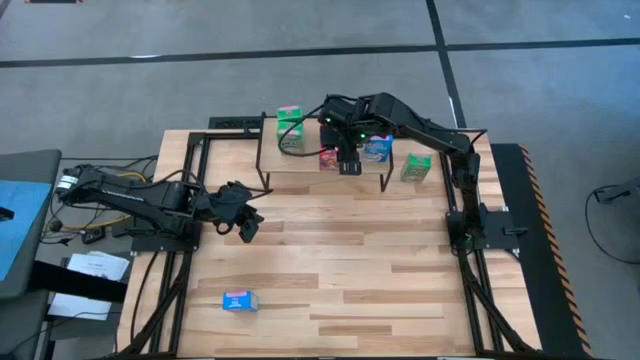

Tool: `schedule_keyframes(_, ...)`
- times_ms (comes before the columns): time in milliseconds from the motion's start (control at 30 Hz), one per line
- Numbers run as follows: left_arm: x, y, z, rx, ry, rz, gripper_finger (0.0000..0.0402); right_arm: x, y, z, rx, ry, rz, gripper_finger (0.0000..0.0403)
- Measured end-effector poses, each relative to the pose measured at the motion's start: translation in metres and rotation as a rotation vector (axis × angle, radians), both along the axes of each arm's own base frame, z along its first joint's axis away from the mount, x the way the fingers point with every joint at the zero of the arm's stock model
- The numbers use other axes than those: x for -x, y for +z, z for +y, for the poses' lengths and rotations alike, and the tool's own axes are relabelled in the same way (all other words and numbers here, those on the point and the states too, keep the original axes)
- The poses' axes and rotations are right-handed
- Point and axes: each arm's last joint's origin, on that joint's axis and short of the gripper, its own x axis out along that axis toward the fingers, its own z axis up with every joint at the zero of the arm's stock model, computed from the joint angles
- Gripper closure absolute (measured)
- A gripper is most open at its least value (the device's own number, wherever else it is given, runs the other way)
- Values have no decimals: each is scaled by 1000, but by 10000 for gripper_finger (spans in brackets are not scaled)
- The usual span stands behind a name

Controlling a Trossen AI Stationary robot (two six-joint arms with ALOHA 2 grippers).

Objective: Stack cereal on shelf
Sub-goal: Put the red cereal box on the shelf aligned with the other red cereal boxes

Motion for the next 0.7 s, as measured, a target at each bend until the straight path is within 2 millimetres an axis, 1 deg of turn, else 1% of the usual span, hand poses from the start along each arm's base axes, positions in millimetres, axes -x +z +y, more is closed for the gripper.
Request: schedule_keyframes(700,0,0,0,-11,-11,4,223,1,0,2,32,-12,22,164)
